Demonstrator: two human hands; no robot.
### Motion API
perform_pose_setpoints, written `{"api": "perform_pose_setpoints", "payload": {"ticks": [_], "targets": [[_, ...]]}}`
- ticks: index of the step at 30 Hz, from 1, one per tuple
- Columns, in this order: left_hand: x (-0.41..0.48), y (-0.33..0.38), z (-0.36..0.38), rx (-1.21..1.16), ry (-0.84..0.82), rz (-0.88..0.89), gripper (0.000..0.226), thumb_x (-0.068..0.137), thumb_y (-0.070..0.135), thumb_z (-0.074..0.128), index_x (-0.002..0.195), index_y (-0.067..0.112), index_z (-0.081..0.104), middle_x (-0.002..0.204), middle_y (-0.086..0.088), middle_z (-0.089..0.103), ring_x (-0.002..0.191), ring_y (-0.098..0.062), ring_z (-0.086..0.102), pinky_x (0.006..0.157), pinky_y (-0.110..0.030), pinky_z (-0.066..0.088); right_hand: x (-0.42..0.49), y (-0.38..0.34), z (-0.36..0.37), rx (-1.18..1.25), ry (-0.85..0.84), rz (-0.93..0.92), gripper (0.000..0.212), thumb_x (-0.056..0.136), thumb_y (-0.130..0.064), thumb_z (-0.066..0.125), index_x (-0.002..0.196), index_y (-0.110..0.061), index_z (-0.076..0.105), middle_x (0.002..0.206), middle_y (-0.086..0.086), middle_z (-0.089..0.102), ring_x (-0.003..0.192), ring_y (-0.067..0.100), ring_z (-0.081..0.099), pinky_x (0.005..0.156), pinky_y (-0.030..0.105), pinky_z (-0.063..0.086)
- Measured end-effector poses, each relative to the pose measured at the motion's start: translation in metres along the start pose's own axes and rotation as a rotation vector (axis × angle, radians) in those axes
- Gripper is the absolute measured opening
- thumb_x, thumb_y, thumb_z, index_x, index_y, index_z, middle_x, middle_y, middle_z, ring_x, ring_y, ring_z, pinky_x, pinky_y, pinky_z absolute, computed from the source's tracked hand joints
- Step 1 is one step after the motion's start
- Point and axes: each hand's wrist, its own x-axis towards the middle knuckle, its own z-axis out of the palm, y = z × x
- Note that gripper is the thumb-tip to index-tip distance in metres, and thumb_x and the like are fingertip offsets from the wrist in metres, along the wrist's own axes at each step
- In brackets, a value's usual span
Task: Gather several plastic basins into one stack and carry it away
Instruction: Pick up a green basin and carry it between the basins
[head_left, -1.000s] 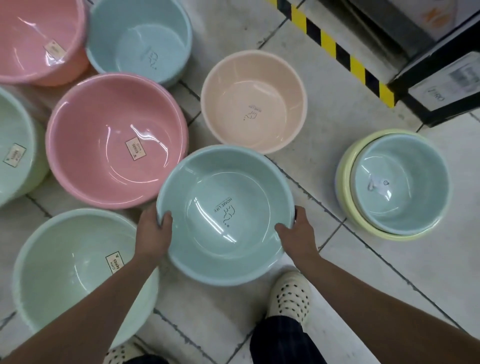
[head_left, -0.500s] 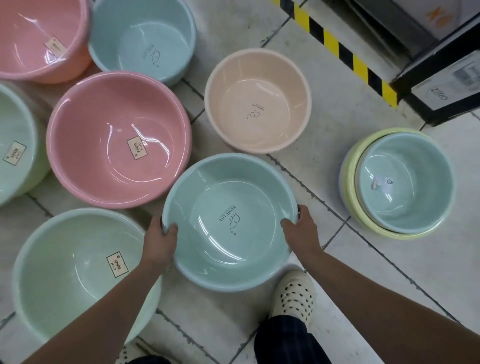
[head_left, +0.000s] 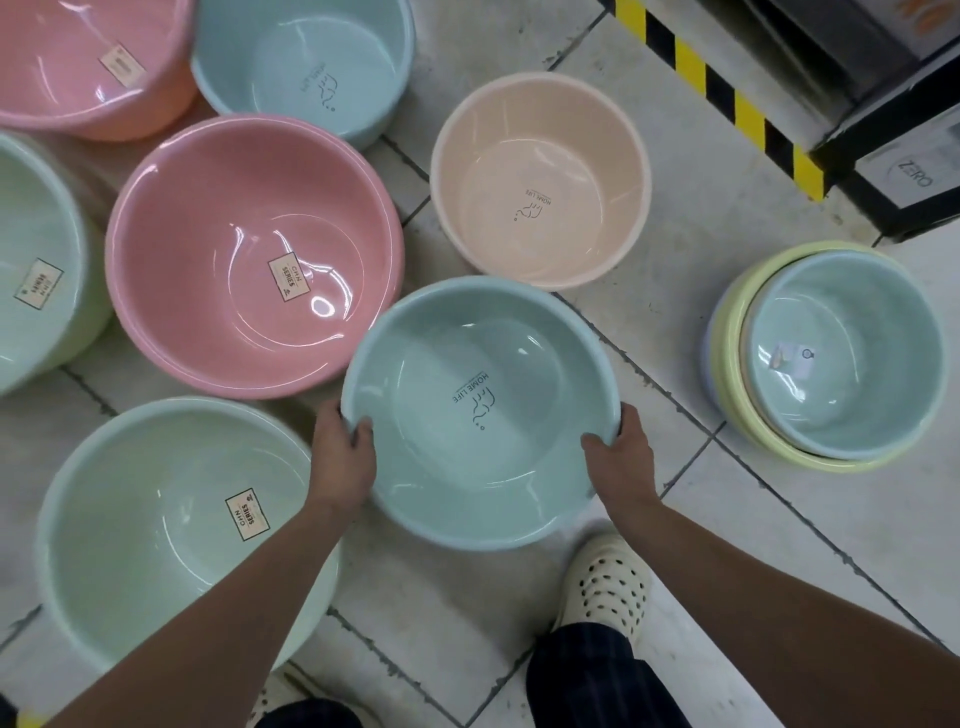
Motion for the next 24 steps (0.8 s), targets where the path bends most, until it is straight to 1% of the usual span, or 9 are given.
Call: {"api": "perform_pose_setpoints", "payload": {"ticks": [2,3,5,10,13,16,19,21,24], "targets": [[0.006,-0.005,-0.001,0.046,-0.044,0.000,0.030,0.099,0.007,0.051,0.128,0.006,0.048,0.108,-0.002,0.056,0.097,-0.020,0.055,0.082,-0.029,0.041,0.004,0.009,0.004,-0.063,-0.007,-0.010,0.041,0.090,-0.008,0.052,0.130,-0.018,0.050,0.096,0.000,0.060,0.085,0.022,0.057,0.064,0.027,0.042],[0.008,-0.008,0.000,0.073,-0.057,-0.003,0.029,0.098,0.006,0.052,0.126,0.005,0.049,0.107,-0.002,0.056,0.096,-0.020,0.055,0.081,-0.028,0.040,0.007,0.013,0.006,-0.089,-0.006,-0.011,0.042,0.091,-0.009,0.052,0.132,-0.017,0.050,0.099,0.001,0.059,0.088,0.023,0.056,0.070,0.027,0.042],[0.014,-0.013,0.004,0.101,-0.083,-0.024,0.027,0.097,0.007,0.052,0.124,0.005,0.051,0.106,-0.003,0.058,0.094,-0.021,0.056,0.081,-0.029,0.041,0.014,0.022,0.010,-0.119,-0.001,0.000,0.044,0.092,-0.009,0.052,0.135,-0.016,0.050,0.101,0.001,0.058,0.090,0.023,0.055,0.073,0.029,0.041],[0.028,-0.023,0.018,0.126,-0.092,-0.077,0.029,0.098,0.011,0.050,0.127,0.006,0.045,0.108,-0.006,0.058,0.093,-0.025,0.056,0.080,-0.031,0.042,0.031,0.035,0.020,-0.134,-0.001,0.001,0.045,0.091,-0.011,0.053,0.136,-0.016,0.050,0.101,0.000,0.059,0.090,0.022,0.055,0.075,0.027,0.040],[0.034,-0.026,0.023,0.131,-0.084,-0.069,0.027,0.098,0.012,0.050,0.123,0.004,0.044,0.107,-0.006,0.057,0.092,-0.026,0.056,0.079,-0.031,0.042,0.039,0.043,0.025,-0.139,0.002,-0.022,0.046,0.092,-0.014,0.053,0.138,-0.018,0.048,0.103,0.002,0.061,0.092,0.025,0.057,0.078,0.029,0.042],[0.037,-0.027,0.022,0.131,-0.098,-0.081,0.024,0.097,0.012,0.052,0.118,0.006,0.043,0.106,-0.006,0.058,0.091,-0.027,0.058,0.078,-0.031,0.042,0.040,0.046,0.024,-0.152,-0.024,-0.046,0.047,0.094,-0.016,0.053,0.140,-0.018,0.043,0.103,0.002,0.058,0.090,0.024,0.055,0.080,0.032,0.045],[0.033,-0.017,0.021,0.027,-0.056,-0.139,0.024,0.092,0.011,0.058,0.113,0.015,0.046,0.099,-0.003,0.060,0.090,-0.026,0.061,0.074,-0.030,0.045,0.040,0.039,0.012,-0.131,-0.073,-0.043,0.046,0.095,-0.014,0.053,0.139,-0.018,0.043,0.107,0.001,0.057,0.095,0.025,0.056,0.078,0.031,0.045],[0.024,-0.004,0.020,-0.024,-0.024,-0.147,0.030,0.090,0.012,0.059,0.118,0.015,0.049,0.097,-0.001,0.061,0.088,-0.025,0.062,0.073,-0.030,0.046,0.039,0.030,-0.002,-0.090,-0.106,-0.024,0.046,0.093,-0.013,0.053,0.138,-0.018,0.046,0.108,-0.001,0.057,0.099,0.024,0.058,0.077,0.029,0.044],[0.003,0.019,0.015,-0.083,-0.041,-0.111,0.036,0.089,0.009,0.056,0.124,0.021,0.057,0.101,0.000,0.068,0.088,-0.022,0.066,0.074,-0.031,0.050,0.032,0.012,-0.033,-0.026,-0.123,-0.043,0.051,0.089,-0.013,0.056,0.138,-0.024,0.049,0.112,-0.003,0.061,0.103,0.022,0.061,0.080,0.031,0.048]]}}
